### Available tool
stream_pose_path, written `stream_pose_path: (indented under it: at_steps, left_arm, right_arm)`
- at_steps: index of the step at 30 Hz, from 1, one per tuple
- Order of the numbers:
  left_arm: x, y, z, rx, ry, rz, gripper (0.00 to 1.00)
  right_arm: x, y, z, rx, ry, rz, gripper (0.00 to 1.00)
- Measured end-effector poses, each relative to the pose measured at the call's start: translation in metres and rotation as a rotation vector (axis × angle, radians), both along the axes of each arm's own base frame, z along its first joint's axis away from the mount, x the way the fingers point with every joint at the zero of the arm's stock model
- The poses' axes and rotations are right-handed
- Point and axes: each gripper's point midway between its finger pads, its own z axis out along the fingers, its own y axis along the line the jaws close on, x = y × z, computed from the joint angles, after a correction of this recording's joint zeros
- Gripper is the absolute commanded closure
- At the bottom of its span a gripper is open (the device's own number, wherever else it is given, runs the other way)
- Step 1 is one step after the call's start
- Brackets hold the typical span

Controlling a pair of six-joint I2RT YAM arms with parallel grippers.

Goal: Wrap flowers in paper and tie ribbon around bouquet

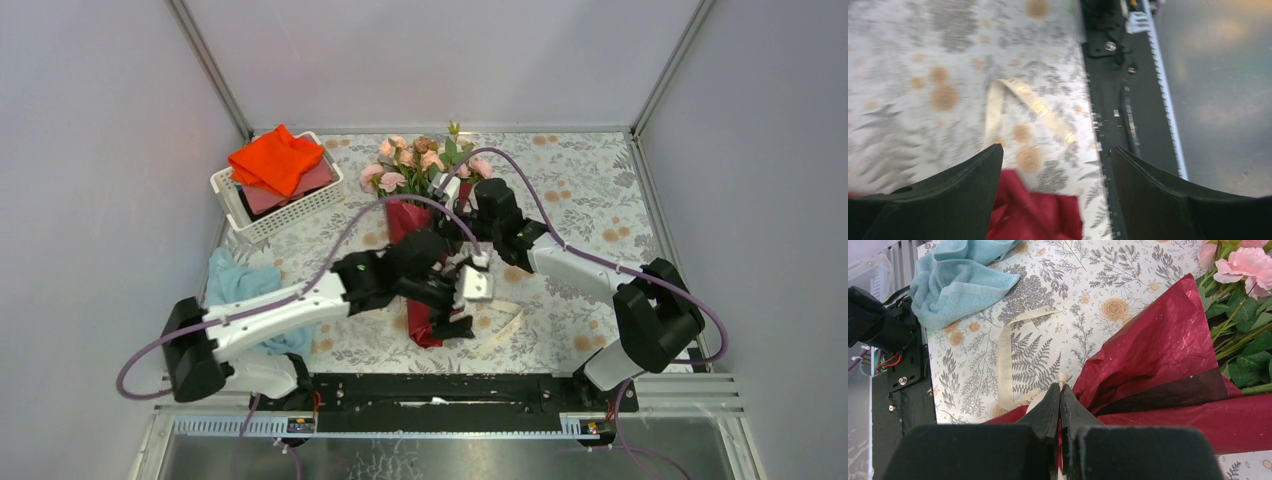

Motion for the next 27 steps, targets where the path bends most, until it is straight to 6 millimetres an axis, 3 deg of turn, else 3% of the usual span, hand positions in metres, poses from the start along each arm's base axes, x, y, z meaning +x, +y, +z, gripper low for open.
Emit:
stream_pose_path:
  at_steps: [4,7,11,16,18,21,27]
  left_arm:
    - [0.041,0.033,0.037,-0.096,-0.072,0.123,0.14]
    - [0.072,0.067,0.050,-0.152,-0.049,0.271,0.25]
    - [0.111,0.126,0.042,-0.205,0.051,0.552,0.38]
    - [0.117,0.168,0.030,-0.286,0.094,0.768,0.52]
    - [0.120,0.179,0.031,-0.322,0.080,0.837,0.52]
    - [0.132,0.193,0.032,-0.360,0.067,0.941,0.51]
    - [0.149,0.207,0.020,-0.362,0.112,1.063,0.48]
  right_arm:
    - [-0.003,0.002,-0.001,-0.002,0.012,-0.002,1.00]
    - [-0.010,0.008,-0.004,-0.017,0.016,0.005,1.00]
    - [-0.022,0.028,-0.014,-0.042,0.028,0.024,1.00]
    - [-0.035,0.059,-0.042,-0.085,0.068,0.039,0.96]
    - [-0.042,0.072,-0.058,-0.114,0.084,0.055,0.88]
    - [-0.046,0.086,-0.075,-0.159,0.095,0.067,0.64]
    - [-0.034,0.088,-0.094,-0.264,0.108,0.042,0.17]
